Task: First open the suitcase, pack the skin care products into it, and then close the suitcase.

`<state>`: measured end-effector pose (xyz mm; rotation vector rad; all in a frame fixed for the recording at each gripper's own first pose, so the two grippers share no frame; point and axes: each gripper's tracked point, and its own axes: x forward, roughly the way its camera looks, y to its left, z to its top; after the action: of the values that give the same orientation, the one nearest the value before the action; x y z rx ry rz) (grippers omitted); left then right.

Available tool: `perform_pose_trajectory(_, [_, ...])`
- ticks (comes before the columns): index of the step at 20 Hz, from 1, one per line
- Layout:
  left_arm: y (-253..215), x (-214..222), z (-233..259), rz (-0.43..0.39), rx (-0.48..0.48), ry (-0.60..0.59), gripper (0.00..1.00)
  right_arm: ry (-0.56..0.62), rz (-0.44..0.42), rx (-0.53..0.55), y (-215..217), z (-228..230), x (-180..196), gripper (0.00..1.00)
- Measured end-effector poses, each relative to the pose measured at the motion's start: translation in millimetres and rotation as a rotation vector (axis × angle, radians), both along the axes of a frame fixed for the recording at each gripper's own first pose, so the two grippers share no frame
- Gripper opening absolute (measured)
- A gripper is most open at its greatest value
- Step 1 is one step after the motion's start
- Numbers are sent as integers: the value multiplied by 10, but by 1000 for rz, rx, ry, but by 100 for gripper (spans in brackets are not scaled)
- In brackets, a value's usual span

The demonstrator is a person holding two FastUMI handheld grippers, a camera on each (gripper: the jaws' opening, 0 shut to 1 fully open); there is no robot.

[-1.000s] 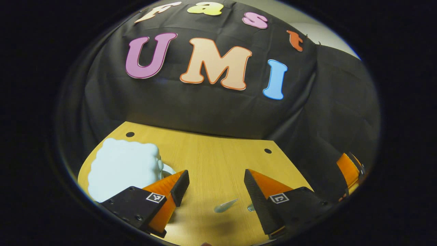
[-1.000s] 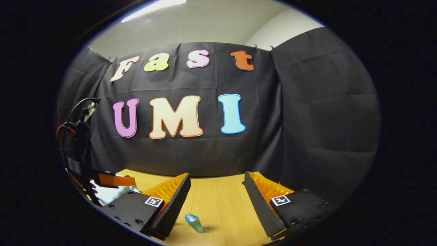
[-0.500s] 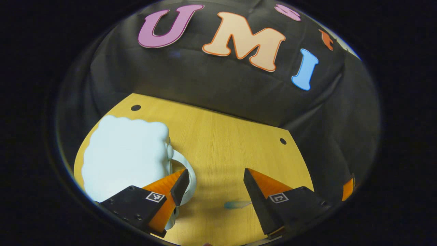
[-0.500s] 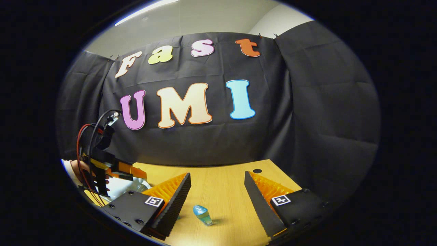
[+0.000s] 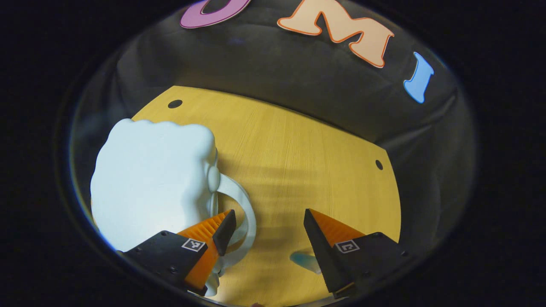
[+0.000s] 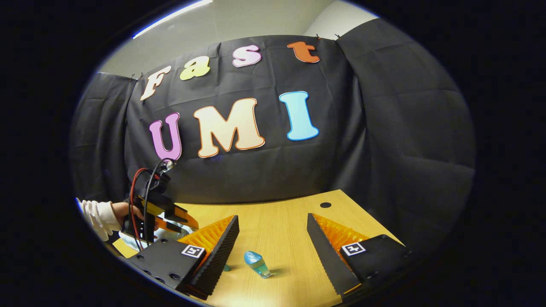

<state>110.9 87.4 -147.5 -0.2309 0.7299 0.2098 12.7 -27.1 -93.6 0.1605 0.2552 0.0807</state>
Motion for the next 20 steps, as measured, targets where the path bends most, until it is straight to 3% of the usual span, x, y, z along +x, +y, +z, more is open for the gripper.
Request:
perform_pose_trajectory(3, [112, -4, -183, 20, 49, 101, 92, 2, 1, 6, -24, -7, 7, 99])
perform_pose_trajectory(13, [289, -2, -585, 69, 108, 297, 59, 25, -4, 27, -81, -104, 48, 98])
perform_pose_trajectory(17, [308, 4, -683, 71, 98, 326, 38, 34, -8, 31, -89, -136, 76, 98])
perform_pose_trajectory(20, [288, 8, -726, 74, 75, 340, 12, 39, -5, 30, -76, -162, 75, 98])
